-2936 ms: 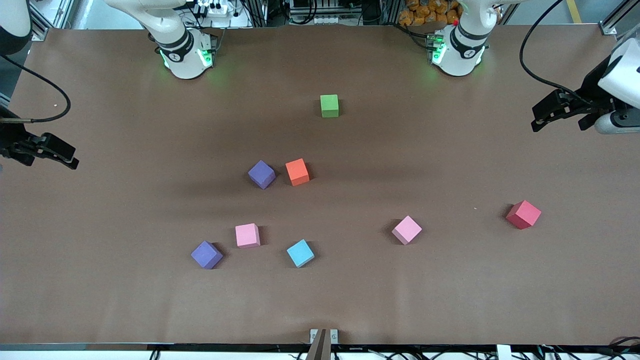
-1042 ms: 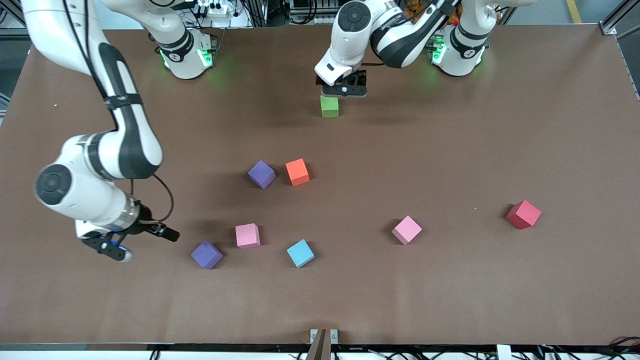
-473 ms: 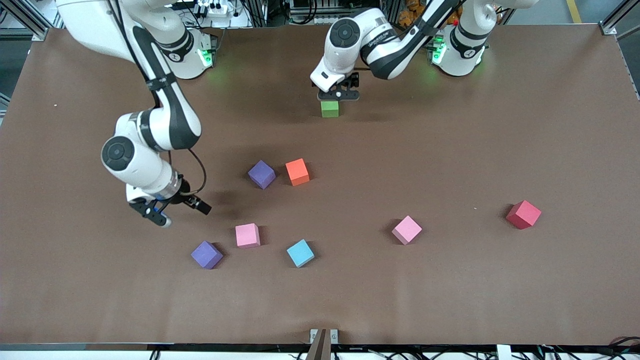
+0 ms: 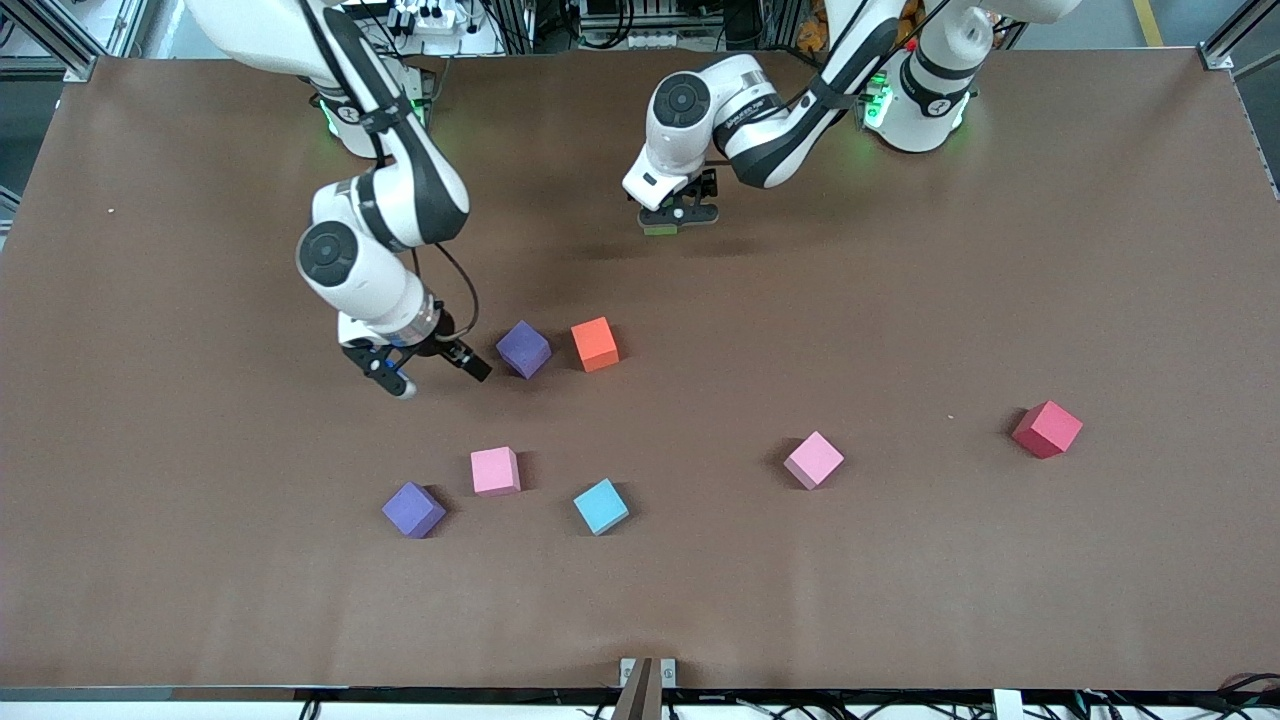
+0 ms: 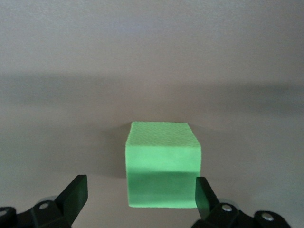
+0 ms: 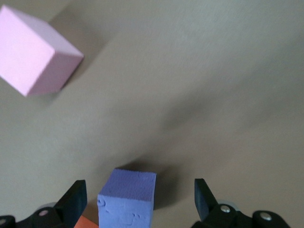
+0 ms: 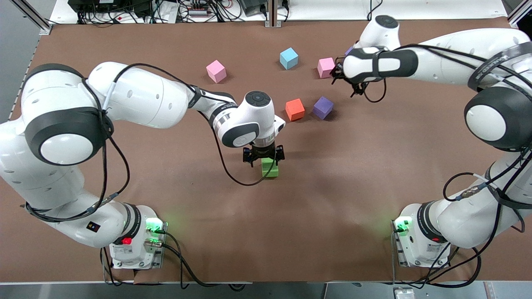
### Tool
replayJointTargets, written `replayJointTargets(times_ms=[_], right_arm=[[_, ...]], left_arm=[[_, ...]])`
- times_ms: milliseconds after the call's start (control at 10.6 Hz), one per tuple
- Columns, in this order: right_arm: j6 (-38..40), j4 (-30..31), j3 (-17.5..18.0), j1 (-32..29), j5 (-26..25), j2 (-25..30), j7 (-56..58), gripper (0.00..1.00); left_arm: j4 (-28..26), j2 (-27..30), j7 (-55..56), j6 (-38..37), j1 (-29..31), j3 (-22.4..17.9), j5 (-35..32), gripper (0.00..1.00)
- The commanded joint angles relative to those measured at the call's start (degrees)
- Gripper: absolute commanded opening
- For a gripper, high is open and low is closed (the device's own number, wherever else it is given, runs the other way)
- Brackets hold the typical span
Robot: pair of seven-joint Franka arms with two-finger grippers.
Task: Arrange blocks into number 1
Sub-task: 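Lift the green cube with the left gripper while the right gripper grasps purple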
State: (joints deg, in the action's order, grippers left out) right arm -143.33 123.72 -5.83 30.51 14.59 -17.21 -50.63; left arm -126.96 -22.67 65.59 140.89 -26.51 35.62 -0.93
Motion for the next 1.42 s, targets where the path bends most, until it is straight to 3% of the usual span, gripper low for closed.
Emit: replayJointTargets(times_ms=[0,568,663,758,852,1042,1136,1326], right_arm=[[-2.0,0.8,0.7,0.1,1.3,-1.3,-0.1,0.98],[-4.7,-0.5,1.3,2.7,1.8,-5.5,-2.8,0.96],[-4.7,-0.8,1.4,3.0,2.8,-6.0,-3.0,0.96],[-4.7,-1.4,1.5,3.1,3.8,-6.3,-3.0,0.96],[-4.8,-2.1,1.5,3.8,4.7,-7.0,-3.0,0.96],[-5.2,-2.1,1.5,3.9,5.1,-7.0,-2.9,0.96],[-5.2,-2.1,1.5,3.9,5.1,-6.9,-2.9,0.96],[-5.2,-2.0,1.5,3.5,5.1,-6.3,-2.8,0.97]], left_arm=[[1.7,-0.8,2.1,0.0,-1.1,-0.7,-1.5,1.0],[2.9,-3.8,2.8,0.9,-2.1,-0.9,-1.6,1.0],[2.9,-4.1,2.8,0.9,-2.1,-1.2,-1.7,0.88],[2.9,-4.1,2.8,0.9,-2.2,-1.5,-3.8,0.62],[2.9,-4.2,3.0,0.9,-2.2,-1.6,-4.9,0.45],[3.3,-4.3,3.1,0.9,-2.3,-1.7,-5.0,0.19],[3.4,-4.0,4.3,0.9,-2.4,-1.6,-5.0,0.13],[3.5,-3.5,8.0,0.9,-3.6,-0.9,-5.0,0.13]])
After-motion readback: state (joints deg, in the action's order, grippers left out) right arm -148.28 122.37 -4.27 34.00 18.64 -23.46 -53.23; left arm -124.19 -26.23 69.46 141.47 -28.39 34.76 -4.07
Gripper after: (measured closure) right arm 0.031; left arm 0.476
